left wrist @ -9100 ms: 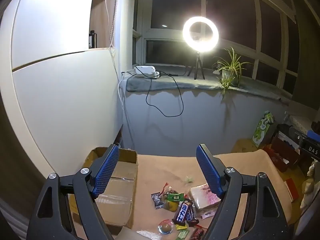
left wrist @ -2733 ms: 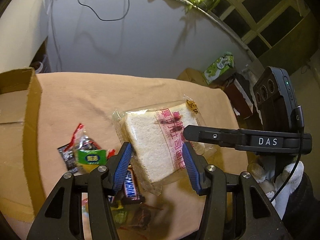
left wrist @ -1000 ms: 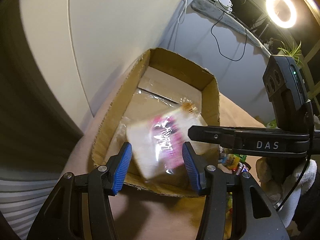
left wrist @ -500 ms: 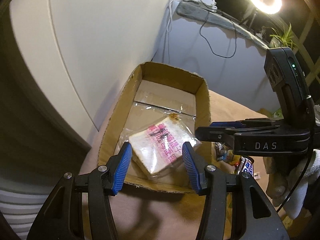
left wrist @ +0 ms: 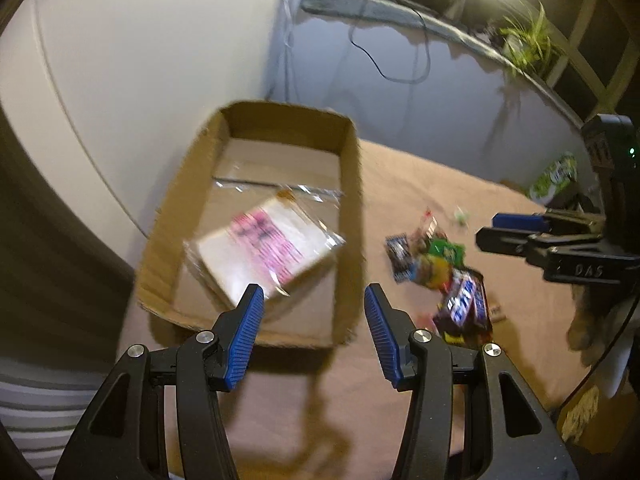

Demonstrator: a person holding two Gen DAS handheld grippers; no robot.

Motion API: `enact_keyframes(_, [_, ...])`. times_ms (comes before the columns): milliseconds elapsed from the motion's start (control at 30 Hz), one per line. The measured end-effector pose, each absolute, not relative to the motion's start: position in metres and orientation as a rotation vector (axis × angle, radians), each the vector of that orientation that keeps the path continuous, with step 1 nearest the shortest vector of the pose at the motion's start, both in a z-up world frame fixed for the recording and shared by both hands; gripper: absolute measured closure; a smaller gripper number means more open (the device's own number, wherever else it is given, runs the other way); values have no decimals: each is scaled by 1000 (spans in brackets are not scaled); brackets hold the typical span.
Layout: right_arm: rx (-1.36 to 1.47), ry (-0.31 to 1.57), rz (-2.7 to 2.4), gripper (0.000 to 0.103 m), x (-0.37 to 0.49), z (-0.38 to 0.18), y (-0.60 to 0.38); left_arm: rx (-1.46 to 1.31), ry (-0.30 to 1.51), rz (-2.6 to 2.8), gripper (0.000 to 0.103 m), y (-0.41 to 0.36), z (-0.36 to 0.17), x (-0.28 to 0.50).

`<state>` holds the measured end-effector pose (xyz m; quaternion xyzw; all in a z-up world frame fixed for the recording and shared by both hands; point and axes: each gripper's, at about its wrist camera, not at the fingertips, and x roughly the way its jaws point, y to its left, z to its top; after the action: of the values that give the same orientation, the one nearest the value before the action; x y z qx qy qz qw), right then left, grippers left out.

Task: Organize snacks
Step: 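Open the left tool to release the bread and withdraw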

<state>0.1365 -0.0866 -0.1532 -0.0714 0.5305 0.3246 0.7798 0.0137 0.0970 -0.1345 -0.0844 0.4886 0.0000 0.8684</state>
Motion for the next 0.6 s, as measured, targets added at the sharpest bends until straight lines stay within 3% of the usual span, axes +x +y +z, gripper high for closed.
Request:
enact_keyframes(300, [-244,1219,574,43,118,-183,-139,-141,1113,-143,53,46,-162,10])
enact_keyframes(600, [-135,1345,584,43,83,-215,-168,-124,1190,-213,53,20,-194,15])
